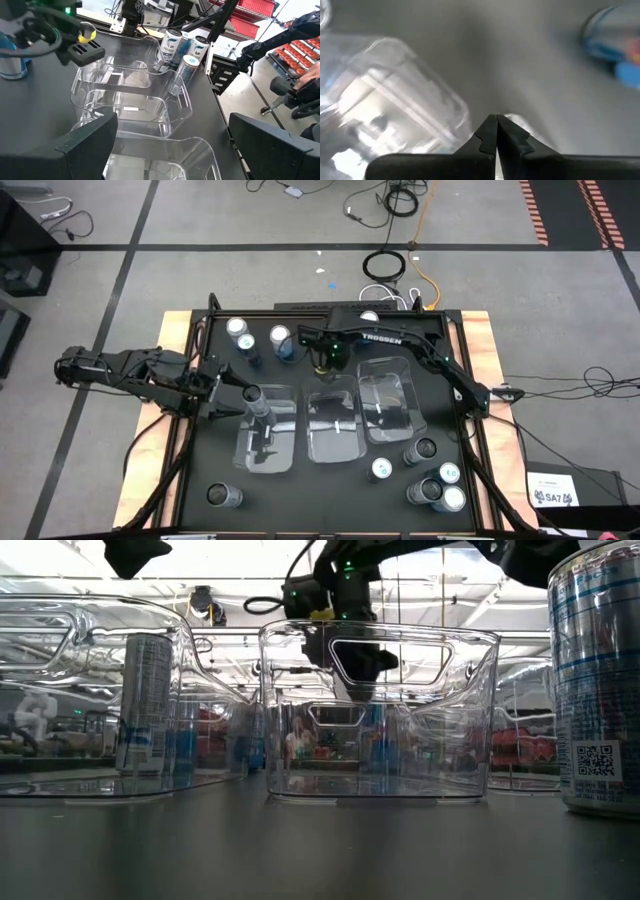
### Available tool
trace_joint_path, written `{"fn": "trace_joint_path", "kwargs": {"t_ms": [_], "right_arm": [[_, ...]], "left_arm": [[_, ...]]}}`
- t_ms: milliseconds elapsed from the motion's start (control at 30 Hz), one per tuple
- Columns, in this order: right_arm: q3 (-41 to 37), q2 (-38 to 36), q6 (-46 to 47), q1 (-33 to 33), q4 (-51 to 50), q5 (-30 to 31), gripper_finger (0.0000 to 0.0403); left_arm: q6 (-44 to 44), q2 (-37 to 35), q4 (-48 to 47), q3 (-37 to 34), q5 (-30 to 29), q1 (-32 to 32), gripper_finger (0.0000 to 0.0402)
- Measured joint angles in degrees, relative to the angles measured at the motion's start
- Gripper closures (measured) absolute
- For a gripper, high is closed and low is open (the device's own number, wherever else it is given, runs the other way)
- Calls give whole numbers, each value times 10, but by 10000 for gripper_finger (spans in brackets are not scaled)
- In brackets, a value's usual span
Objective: Sort soda cans
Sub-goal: Adjust the middle transparent bin, then put the top right white soda can into the left transparent bin
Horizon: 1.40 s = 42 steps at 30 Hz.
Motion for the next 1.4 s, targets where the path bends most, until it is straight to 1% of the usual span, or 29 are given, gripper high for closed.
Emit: {"fn": "trace_joint_path", "kwargs": {"t_ms": [67, 167, 533, 667, 800, 933, 1067, 1233, 1333, 1400], "right_arm": [[-7, 0, 5, 4, 1, -26, 403], [-12, 0, 24, 11, -1, -41, 403], [-12, 0, 67, 33, -28, -62, 403], [-12, 0, 77, 37, -29, -86, 403], [-12, 0, 89, 42, -29, -83, 403], [-12, -5, 88, 45, -29, -46, 403], [-12, -37, 90, 47, -29, -10, 403], [-12, -100, 90, 55, -29, 24, 403], [-12, -151, 88, 71, -29, 36, 403], [-31, -192, 92, 83, -18, 38, 403]], "left_arm": [[2, 0, 0, 0, 0, 0, 10], [2, 0, 0, 0, 0, 0, 10], [4, 0, 0, 0, 0, 0, 10], [4, 0, 0, 0, 0, 0, 10], [5, 0, 0, 0, 0, 0, 10], [5, 0, 0, 0, 0, 0, 10], [5, 0, 0, 0, 0, 0, 10], [4, 0, 0, 0, 0, 0, 10], [4, 0, 0, 0, 0, 0, 10], [4, 0, 0, 0, 0, 0, 10]]}}
